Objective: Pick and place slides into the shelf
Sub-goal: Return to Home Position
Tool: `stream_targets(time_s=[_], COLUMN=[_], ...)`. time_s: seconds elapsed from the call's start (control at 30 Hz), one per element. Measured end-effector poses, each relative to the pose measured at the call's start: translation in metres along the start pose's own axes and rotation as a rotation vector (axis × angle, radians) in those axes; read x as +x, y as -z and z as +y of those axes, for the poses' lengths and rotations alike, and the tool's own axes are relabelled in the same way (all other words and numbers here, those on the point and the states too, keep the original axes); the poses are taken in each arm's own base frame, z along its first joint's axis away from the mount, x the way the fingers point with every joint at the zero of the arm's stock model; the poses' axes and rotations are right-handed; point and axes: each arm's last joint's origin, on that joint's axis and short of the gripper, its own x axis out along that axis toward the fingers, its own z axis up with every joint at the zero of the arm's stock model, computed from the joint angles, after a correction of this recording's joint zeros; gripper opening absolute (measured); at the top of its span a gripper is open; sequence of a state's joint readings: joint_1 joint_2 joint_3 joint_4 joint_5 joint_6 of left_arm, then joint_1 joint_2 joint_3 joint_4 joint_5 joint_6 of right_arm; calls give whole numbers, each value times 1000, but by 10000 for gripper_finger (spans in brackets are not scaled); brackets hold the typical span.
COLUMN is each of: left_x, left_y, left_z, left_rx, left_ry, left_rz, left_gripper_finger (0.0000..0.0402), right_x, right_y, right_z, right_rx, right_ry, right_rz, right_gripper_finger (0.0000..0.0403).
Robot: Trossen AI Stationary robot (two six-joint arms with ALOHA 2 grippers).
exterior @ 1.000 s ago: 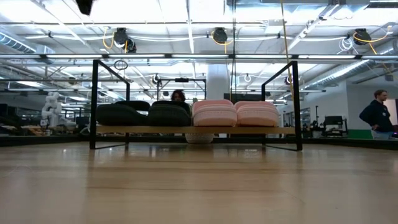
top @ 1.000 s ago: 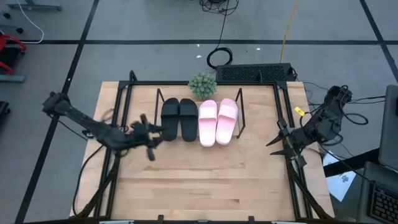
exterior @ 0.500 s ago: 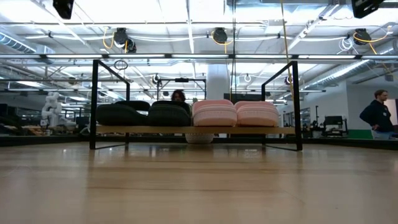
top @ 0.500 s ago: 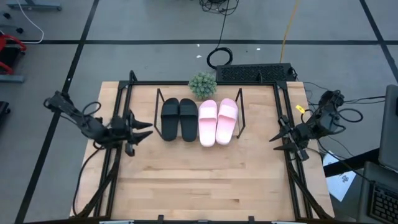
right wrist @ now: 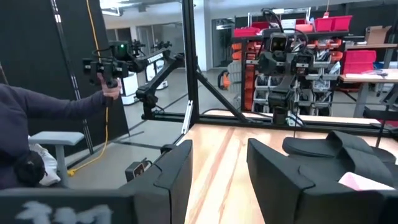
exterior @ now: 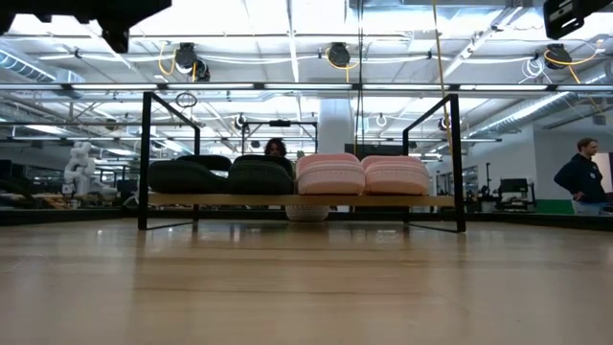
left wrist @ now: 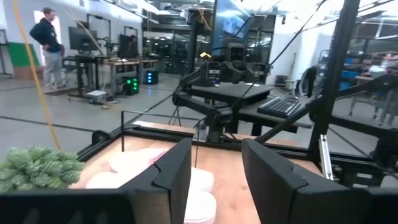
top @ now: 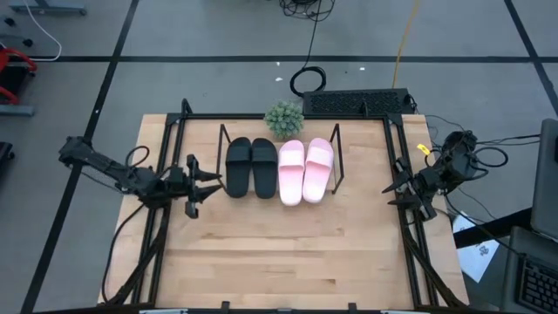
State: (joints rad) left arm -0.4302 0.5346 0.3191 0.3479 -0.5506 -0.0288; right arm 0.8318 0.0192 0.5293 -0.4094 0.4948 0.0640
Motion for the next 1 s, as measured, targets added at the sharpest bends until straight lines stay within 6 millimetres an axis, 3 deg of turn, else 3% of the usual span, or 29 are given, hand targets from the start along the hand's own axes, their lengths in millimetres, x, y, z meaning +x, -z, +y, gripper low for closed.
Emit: stream_targets(time_s=[0.33,0.53,0.73,1.0], left_x=[14,15,13,7], left_y=[3,-5,5,22], left_z=[36,46,36,22], left_rx=[-42,-69,-109,-117], left_ry=[-34,-78,-10,-67], left_rz=[36,175,238,243], left_gripper_finger=[145,145,145,145], right_x=[-11,-15,-15,-11], right_y=[-6,-8,-3,0], right_z=[-5,-8,-8,-7], right_rx=[-16,-33,-14,-13], right_ry=[1,3,37,39], right_rz=[33,66,98,91], right_gripper_finger=[144,144,144,144])
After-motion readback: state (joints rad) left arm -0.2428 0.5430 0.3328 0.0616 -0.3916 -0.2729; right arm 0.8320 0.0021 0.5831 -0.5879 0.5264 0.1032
